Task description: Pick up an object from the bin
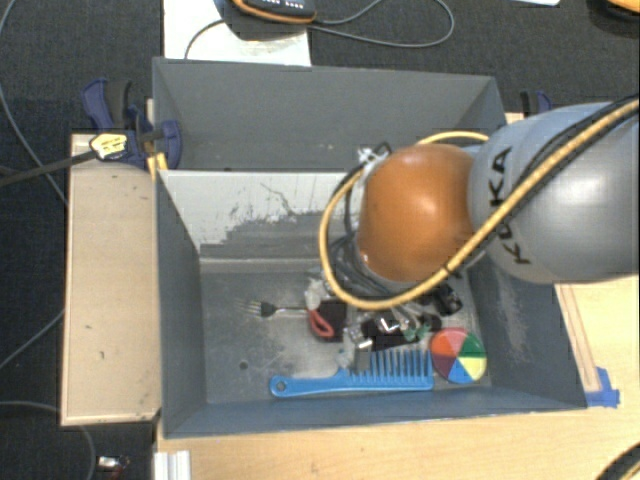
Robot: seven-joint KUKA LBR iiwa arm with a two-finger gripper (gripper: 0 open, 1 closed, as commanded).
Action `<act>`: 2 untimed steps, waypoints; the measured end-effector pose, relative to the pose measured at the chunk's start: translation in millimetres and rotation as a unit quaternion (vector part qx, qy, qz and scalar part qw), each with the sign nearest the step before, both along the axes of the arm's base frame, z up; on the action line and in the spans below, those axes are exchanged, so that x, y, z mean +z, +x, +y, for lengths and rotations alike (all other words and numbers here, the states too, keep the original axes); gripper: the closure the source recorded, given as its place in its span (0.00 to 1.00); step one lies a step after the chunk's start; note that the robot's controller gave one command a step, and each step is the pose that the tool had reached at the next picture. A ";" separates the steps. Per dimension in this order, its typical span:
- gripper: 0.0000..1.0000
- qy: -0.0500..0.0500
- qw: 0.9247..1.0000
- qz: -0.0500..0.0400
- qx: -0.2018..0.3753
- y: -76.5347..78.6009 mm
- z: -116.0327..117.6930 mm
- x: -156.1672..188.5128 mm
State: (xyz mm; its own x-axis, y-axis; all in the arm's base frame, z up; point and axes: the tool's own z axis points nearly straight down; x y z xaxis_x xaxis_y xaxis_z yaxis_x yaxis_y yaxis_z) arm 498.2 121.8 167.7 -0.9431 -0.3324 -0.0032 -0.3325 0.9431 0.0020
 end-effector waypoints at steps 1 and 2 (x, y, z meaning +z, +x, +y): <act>0.00 0.001 1.000 -0.002 0.022 -11.0 -42.7 24.6; 0.00 0.000 1.000 0.002 0.015 -8.5 -38.9 59.1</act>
Offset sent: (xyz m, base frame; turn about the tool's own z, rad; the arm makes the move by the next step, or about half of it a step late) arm 0.0014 -0.0240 0.1670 0.0149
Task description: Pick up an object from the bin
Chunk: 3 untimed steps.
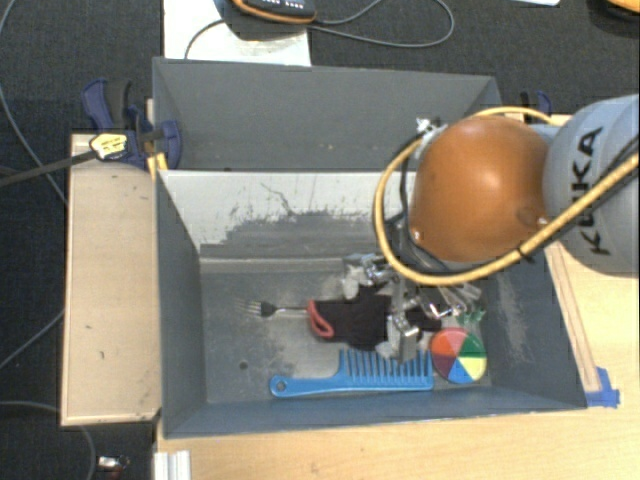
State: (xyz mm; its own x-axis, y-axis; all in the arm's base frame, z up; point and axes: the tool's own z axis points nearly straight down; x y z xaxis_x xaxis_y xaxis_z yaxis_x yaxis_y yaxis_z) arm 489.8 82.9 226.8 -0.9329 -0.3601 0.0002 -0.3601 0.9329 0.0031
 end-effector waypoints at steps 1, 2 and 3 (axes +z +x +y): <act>0.00 0.000 0.999 -0.003 0.039 56.7 -4.5 36.9; 0.00 0.001 1.000 -0.004 -0.015 64.8 -7.0 31.7; 0.00 0.001 1.000 -0.005 -0.014 66.3 -5.9 11.2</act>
Offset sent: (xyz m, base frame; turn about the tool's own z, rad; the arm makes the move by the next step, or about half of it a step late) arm 0.0225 -0.0077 0.0201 0.3161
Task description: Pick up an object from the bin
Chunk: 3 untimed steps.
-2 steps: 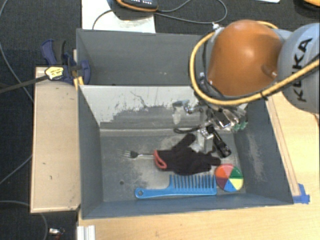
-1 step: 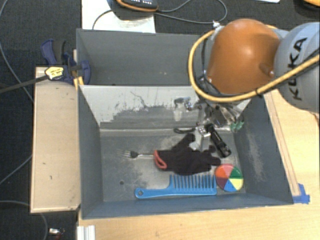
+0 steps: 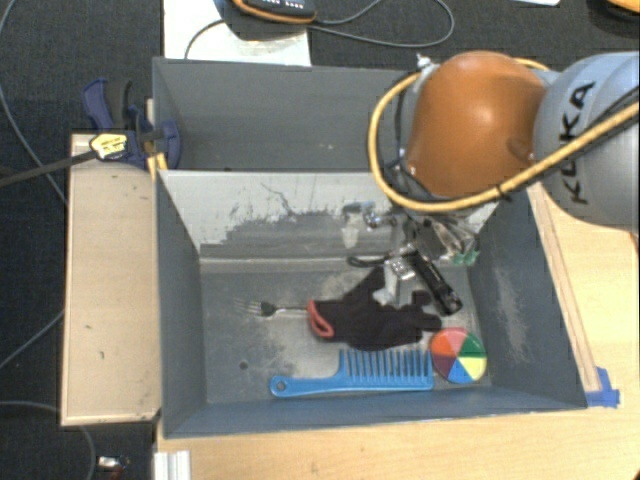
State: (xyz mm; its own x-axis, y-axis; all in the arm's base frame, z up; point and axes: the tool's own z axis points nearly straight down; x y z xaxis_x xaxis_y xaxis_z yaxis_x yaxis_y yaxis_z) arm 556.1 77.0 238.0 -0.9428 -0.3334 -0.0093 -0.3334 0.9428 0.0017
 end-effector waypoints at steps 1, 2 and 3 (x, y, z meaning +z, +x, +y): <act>0.00 -0.001 0.991 0.000 0.137 -5.7 -2.3 -1.6; 0.00 0.000 0.998 -0.002 0.064 -3.7 -11.6 -48.6; 0.00 0.001 0.998 0.001 -0.065 -17.9 -17.7 -54.1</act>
Offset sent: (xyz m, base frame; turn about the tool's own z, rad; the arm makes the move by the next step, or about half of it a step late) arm -0.0047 -0.0147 -0.0622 -0.1153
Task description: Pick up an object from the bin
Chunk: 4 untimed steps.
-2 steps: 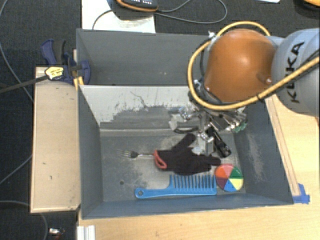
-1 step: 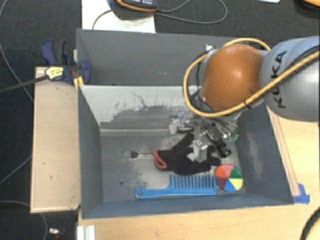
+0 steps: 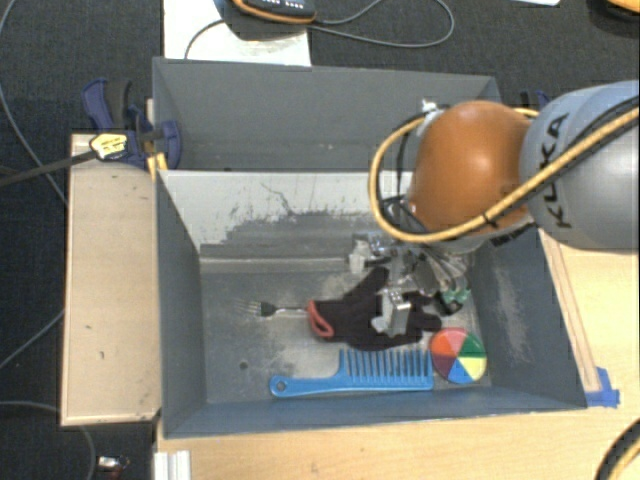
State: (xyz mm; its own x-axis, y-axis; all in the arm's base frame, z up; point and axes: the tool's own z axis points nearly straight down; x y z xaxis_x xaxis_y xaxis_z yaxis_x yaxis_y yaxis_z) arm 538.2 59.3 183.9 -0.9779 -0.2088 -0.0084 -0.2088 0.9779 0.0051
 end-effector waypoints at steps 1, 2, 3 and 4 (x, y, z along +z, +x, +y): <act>0.00 0.000 0.999 -0.003 -0.043 10.6 -31.7 -13.2; 0.00 0.002 0.991 -0.003 -0.132 2.1 -21.9 -47.1; 0.00 0.002 0.973 -0.004 -0.230 -12.3 -28.2 -92.5; 0.00 0.004 0.973 -0.005 -0.230 -4.2 -19.8 -113.8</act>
Offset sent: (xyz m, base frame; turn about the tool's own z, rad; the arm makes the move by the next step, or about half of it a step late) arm -0.0032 -0.0155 -0.0644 0.3288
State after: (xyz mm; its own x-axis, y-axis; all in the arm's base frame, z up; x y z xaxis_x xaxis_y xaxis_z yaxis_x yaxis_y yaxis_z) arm 534.0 39.5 70.2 -0.9680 0.2502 -0.0183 0.2500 0.9681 0.0135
